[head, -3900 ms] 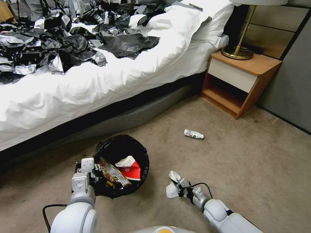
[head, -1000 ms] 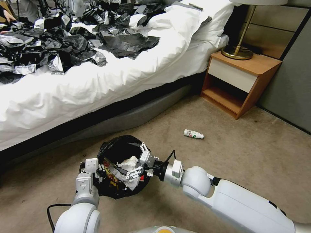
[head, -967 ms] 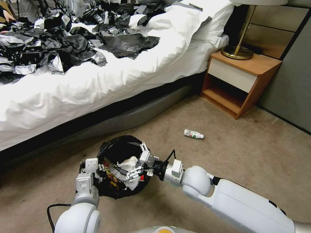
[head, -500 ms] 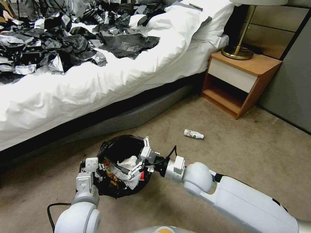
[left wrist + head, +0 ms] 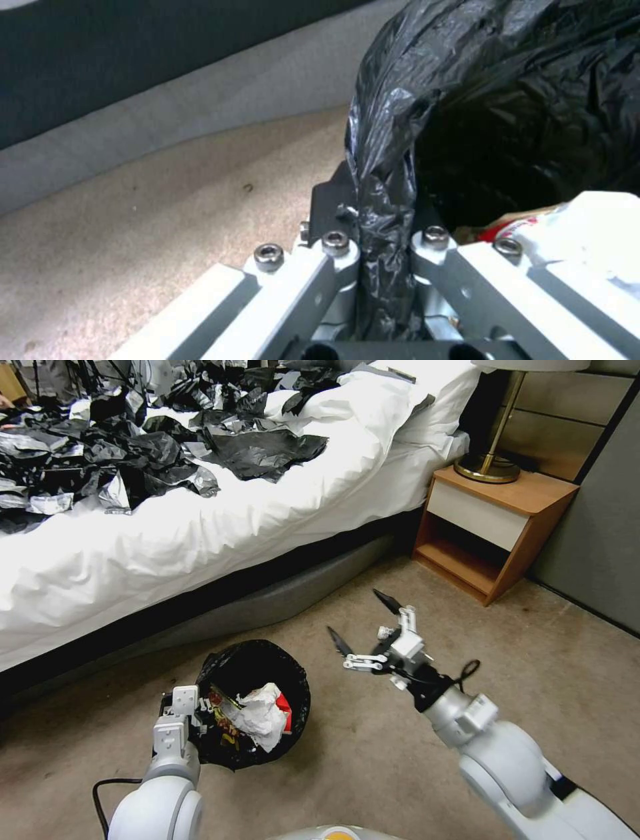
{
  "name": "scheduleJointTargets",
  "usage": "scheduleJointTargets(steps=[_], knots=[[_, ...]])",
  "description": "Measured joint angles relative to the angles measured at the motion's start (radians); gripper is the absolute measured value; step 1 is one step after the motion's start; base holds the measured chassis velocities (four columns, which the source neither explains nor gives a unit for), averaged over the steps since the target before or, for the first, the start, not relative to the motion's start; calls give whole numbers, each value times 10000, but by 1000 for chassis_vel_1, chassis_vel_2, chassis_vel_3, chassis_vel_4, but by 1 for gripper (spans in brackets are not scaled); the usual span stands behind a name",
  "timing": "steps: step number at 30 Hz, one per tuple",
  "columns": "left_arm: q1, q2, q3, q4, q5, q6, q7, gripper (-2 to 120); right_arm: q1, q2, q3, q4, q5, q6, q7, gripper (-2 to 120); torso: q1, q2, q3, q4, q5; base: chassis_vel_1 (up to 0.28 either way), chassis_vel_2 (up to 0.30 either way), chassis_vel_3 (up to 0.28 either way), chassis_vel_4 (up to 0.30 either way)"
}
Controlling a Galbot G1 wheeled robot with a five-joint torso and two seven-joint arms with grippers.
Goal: Pick up the trash bin, then pick up the garbage from the floor and place it into the trash bin.
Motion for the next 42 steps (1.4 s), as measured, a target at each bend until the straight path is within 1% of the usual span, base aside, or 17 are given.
scheduleJointTargets(steps=[2,3,5,6,9,12,25,39,42], knots=[[-6,0,-28,6,5,-123,62,1,-367,403,126,-263,-180,204,64,100,0,0,1,0,0,0,0,0,0],[-6,0,-28,6,5,-123,62,1,-367,403,126,-263,-180,204,64,100,0,0,1,0,0,0,0,0,0],[-4,4,-62,45,8,-272,100,1,-599,755,125,-534,-346,346,249,100,0,-1,1,1,0,0,0,0,0],[-4,4,-62,45,8,-272,100,1,-599,755,125,-534,-346,346,249,100,0,-1,1,1,0,0,0,0,0],[9,2,-67,58,10,-421,172,1,-766,1150,4,-822,-456,483,579,100,0,0,1,-1,0,0,0,0,0],[6,0,-67,58,37,-440,174,1,-773,1270,-47,-906,-461,530,720,100,0,-1,1,0,0,0,0,0,0],[17,-43,-18,43,97,-435,110,1,-686,1296,36,-946,-344,617,879,100,0,0,1,1,-1,-2,-4,-2,-3],[31,-35,2,18,95,-448,100,1,-662,1273,93,-995,-332,713,830,100,1,-1,1,0,-1,-75,-83,-78,-77],[7,-42,5,18,44,-547,103,1,-667,1270,124,-998,-333,709,830,100,1,0,1,-2,0,-104,-98,-97,-109]])
